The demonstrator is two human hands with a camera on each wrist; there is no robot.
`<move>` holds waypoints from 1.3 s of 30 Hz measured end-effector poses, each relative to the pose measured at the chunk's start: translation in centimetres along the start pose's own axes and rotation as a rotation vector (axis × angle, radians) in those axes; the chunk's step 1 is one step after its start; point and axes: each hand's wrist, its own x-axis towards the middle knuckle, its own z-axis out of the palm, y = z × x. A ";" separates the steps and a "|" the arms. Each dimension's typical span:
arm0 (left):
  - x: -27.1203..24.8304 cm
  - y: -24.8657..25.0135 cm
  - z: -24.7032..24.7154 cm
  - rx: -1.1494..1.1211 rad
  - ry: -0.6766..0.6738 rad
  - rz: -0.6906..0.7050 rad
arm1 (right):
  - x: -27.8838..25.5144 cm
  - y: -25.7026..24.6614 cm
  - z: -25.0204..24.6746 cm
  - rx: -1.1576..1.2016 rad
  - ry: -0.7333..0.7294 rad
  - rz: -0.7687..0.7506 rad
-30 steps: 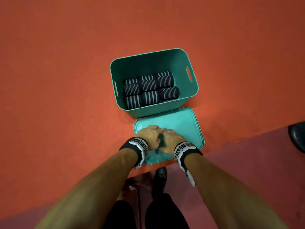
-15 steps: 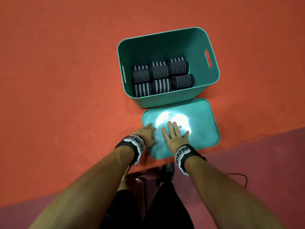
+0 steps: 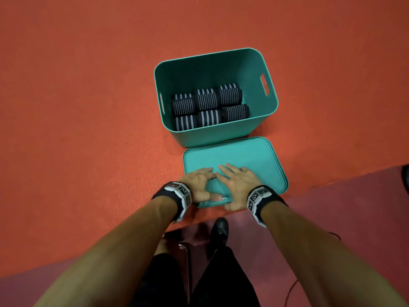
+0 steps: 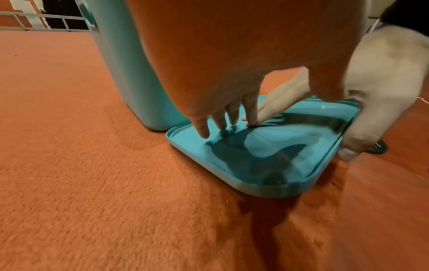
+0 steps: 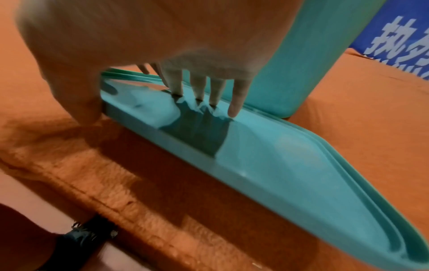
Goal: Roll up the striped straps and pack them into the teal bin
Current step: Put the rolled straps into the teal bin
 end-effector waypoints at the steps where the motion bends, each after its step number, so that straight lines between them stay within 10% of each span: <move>1: -0.1 0.1 -0.3 0.006 0.005 0.003 | -0.5 0.4 -0.4 0.033 0.005 -0.007; 9: -1.6 0.9 -4.8 0.117 -0.016 -0.006 | -1.9 1.6 -6.3 0.101 0.158 -0.056; 17: -5.6 1.4 -13.1 0.113 0.431 0.112 | -2.9 3.7 -13.2 0.046 0.544 -0.080; 23: -5.9 -0.5 -17.1 -0.250 0.772 0.112 | -1.7 5.0 -17.3 0.205 0.825 0.027; 31: -4.4 -2.5 -23.7 -0.635 0.829 0.137 | 2.2 7.0 -23.7 0.202 0.917 0.003; 39: -1.4 -5.6 -27.0 -0.856 0.903 0.043 | 5.5 12.3 -23.6 0.305 0.937 0.313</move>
